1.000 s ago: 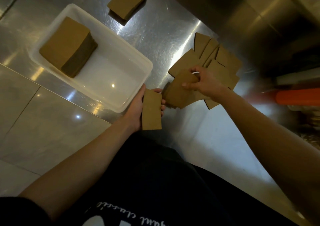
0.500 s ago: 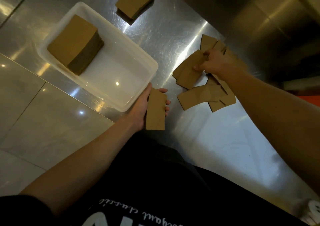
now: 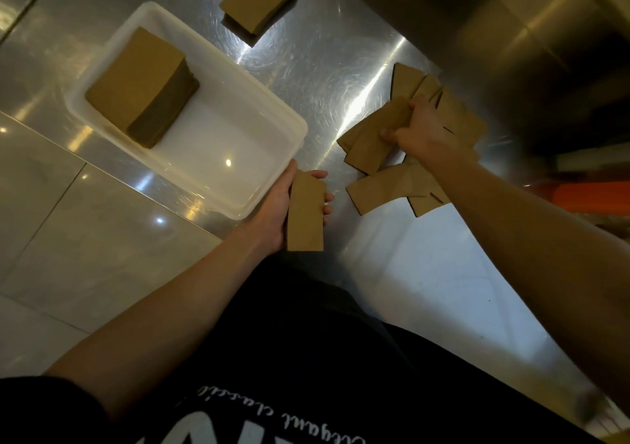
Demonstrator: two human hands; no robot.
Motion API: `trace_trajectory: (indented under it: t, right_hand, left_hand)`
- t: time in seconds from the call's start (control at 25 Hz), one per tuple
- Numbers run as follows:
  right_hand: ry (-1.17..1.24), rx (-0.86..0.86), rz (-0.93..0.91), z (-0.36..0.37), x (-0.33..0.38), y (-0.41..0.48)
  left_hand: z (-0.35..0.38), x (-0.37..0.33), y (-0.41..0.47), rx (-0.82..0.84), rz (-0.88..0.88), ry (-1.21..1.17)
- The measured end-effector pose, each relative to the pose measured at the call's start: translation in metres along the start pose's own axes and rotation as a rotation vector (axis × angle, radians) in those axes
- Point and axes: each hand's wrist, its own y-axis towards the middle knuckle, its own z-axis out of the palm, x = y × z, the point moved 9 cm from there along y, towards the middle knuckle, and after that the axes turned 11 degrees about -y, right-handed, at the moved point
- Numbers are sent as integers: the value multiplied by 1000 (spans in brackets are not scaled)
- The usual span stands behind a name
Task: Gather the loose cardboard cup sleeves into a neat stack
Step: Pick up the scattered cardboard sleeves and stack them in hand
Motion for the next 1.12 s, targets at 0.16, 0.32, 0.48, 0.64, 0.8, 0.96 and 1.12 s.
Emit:
trace_trajectory:
  t: [0.16, 0.32, 0.48, 0.64, 0.8, 0.96, 1.12]
  right_hand:
    - [198, 12, -68, -2, 0, -22]
    - [257, 26, -100, -4, -7, -49]
    - [389, 57, -91, -10, -25, -77]
    - [508, 135, -44, -7, -39, -106]
    - [509, 218, -112, -3, -28, -130]
    - [398, 227, -243, 7, 1, -148]
    - [281, 195, -321, 17, 20, -153]
  left_hand:
    - [6, -3, -2, -5, 10, 5]
    - [12, -3, -4, -10, 0, 47]
    - [17, 4, -6, -21, -28, 94]
    - [24, 8, -9, -6, -26, 66]
    - [30, 10, -8, -17, -34, 126]
    - [35, 20, -10, -4, -94, 209]
    - [41, 30, -11, 21, -145, 263]
